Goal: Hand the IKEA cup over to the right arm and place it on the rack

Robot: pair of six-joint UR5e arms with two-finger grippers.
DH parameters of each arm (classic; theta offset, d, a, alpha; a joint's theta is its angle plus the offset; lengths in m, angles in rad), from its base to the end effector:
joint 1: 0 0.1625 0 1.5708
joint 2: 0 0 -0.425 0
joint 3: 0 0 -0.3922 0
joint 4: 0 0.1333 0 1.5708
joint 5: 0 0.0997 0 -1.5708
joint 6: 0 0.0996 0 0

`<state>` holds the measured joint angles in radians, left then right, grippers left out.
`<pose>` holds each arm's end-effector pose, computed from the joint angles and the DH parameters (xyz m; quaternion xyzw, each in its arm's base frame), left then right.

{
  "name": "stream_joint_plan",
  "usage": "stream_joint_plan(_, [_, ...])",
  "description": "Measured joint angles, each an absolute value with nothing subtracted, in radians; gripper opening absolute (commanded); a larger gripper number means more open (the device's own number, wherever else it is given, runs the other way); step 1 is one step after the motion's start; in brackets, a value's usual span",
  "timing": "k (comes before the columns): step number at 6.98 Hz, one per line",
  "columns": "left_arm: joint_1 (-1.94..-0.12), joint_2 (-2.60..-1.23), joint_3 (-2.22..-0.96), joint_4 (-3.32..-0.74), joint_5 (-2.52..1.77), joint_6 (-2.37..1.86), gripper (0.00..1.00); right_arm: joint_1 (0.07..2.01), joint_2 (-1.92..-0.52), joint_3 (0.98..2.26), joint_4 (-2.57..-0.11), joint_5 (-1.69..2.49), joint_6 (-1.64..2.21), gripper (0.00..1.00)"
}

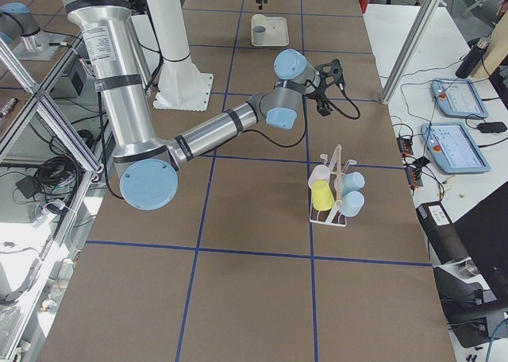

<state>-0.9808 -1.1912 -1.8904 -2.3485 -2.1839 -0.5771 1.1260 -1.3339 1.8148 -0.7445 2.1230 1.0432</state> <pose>0.1386 -0.3437 0.5766 0.1237 0.4203 0.1117 0.8919 -0.1658 -0.5361 0.3200 0.2839 -0.5554 0.0667 0.7788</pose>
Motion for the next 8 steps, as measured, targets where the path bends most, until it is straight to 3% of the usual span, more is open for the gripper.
stream_joint_plan(1, [-0.962,-1.204,-1.881,-2.349,-2.185,-0.578,1.0,1.126,-1.333,1.815,-0.744,2.123,1.043,1.0])
stream_joint_plan(2, [-0.946,-1.224,-1.858,-2.349,-2.186,-0.578,0.95,1.126,-1.333,1.816,-0.744,2.123,1.043,1.0])
stream_joint_plan(3, [-0.936,-1.25,-1.824,-2.349,-2.186,-0.577,0.82,1.125,-1.332,1.817,-0.744,2.124,1.043,1.0])
stream_joint_plan(5, [-0.92,-1.273,-1.791,-2.347,-2.185,-0.577,0.77,1.125,-1.332,1.818,-0.744,2.125,1.043,1.0])
stream_joint_plan(6, [-0.91,-1.275,-1.788,-2.346,-2.186,-0.577,0.53,1.125,-1.332,1.819,-0.744,2.126,1.043,1.0])
stream_joint_plan(7, [-0.901,-1.274,-1.788,-2.342,-2.186,-0.577,0.38,1.125,-1.332,1.82,-0.744,2.126,1.043,1.0])
stream_joint_plan(8, [-0.895,-1.272,-1.792,-2.334,-2.187,-0.577,0.37,1.126,-1.332,1.821,-0.744,2.126,1.043,1.0])
